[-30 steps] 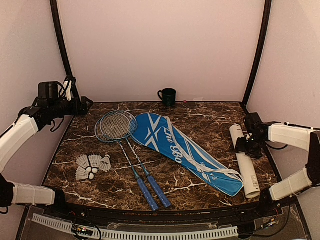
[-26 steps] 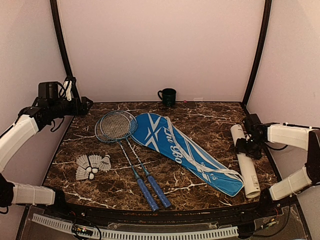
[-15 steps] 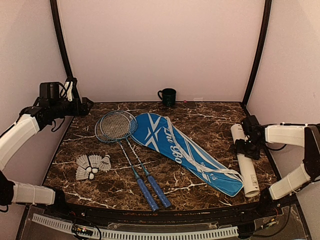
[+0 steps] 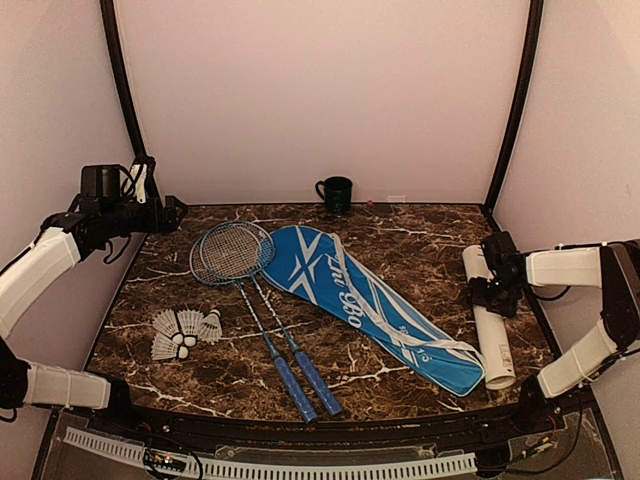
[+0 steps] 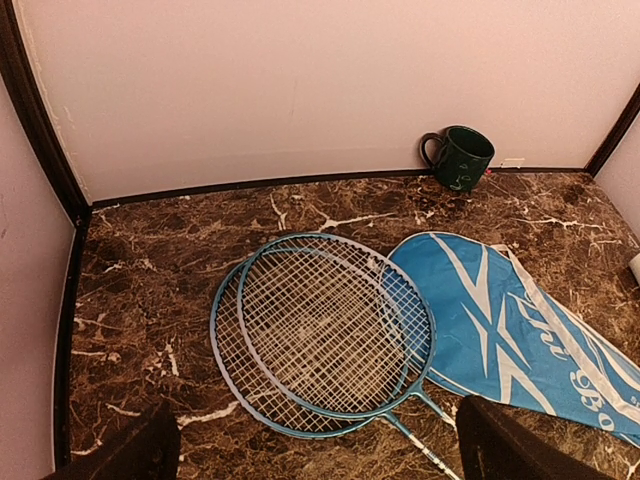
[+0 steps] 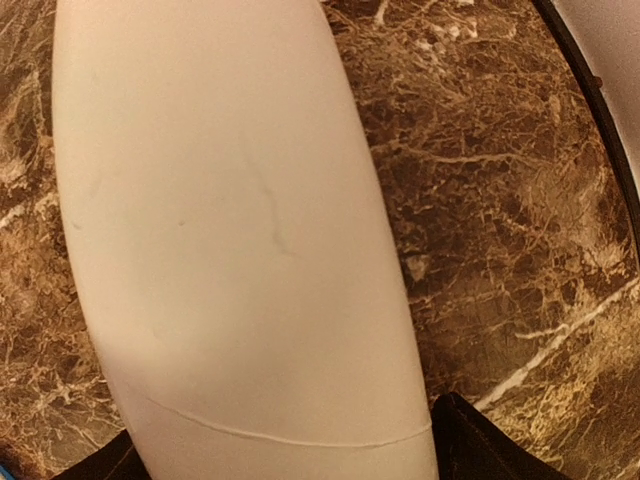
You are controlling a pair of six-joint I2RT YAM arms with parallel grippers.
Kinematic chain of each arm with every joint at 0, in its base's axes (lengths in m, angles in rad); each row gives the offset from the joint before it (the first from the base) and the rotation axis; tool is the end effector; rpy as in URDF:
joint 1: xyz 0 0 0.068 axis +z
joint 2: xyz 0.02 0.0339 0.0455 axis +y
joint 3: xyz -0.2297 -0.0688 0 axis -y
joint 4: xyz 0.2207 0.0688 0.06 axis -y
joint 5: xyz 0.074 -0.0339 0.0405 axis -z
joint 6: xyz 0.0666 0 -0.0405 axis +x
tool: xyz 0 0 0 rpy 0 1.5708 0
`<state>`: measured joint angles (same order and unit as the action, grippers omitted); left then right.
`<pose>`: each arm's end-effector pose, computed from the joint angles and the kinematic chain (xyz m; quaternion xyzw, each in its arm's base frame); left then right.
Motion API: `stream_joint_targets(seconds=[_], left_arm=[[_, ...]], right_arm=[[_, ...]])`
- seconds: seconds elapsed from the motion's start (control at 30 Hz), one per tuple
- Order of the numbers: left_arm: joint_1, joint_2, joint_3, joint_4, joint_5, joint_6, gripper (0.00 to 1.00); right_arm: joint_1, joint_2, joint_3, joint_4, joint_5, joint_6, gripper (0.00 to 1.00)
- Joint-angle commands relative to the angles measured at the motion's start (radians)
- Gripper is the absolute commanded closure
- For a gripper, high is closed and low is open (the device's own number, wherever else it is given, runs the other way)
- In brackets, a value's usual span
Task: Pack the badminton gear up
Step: Pick up the shuttle tube from the center of the board.
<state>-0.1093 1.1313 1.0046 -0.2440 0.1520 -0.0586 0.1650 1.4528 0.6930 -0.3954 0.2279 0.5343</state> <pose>0.2763 -0.0405 0.3023 0.0637 0.8216 -0.1097 0.5558 0.2494 0.0263 0.1060 0.2015 0.9513 -0.0343 0.2307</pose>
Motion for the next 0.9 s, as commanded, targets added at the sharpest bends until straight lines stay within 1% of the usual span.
stream_joint_targets(seconds=[0.0, 0.17, 0.33, 0.47, 0.63, 0.87], left_arm=[[0.001, -0.005, -0.004, -0.014, 0.005, 0.009, 0.01], [0.002, -0.001, -0.006, -0.014, 0.004, 0.009, 0.01], [0.001, 0.005, -0.006, -0.014, 0.005, 0.009, 0.01], [0.001, 0.012, -0.004, -0.016, 0.008, 0.009, 0.01], [0.002, 0.013, -0.004, -0.015, 0.004, 0.008, 0.01], [0.001, 0.007, -0.006, -0.014, 0.003, 0.009, 0.01]], right_arm=[[-0.010, -0.017, -0.030, 0.112, -0.075, -0.009, 0.20], [-0.010, -0.092, -0.021, 0.128, -0.078, -0.049, 0.25], [-0.010, -0.146, -0.040, 0.168, -0.110, -0.065, 0.27], [-0.010, -0.125, -0.052, 0.205, -0.137, -0.067, 0.28], [-0.010, -0.064, -0.039, 0.208, -0.145, -0.072, 0.27], [-0.009, -0.040, -0.055, 0.197, -0.145, -0.081, 0.21]])
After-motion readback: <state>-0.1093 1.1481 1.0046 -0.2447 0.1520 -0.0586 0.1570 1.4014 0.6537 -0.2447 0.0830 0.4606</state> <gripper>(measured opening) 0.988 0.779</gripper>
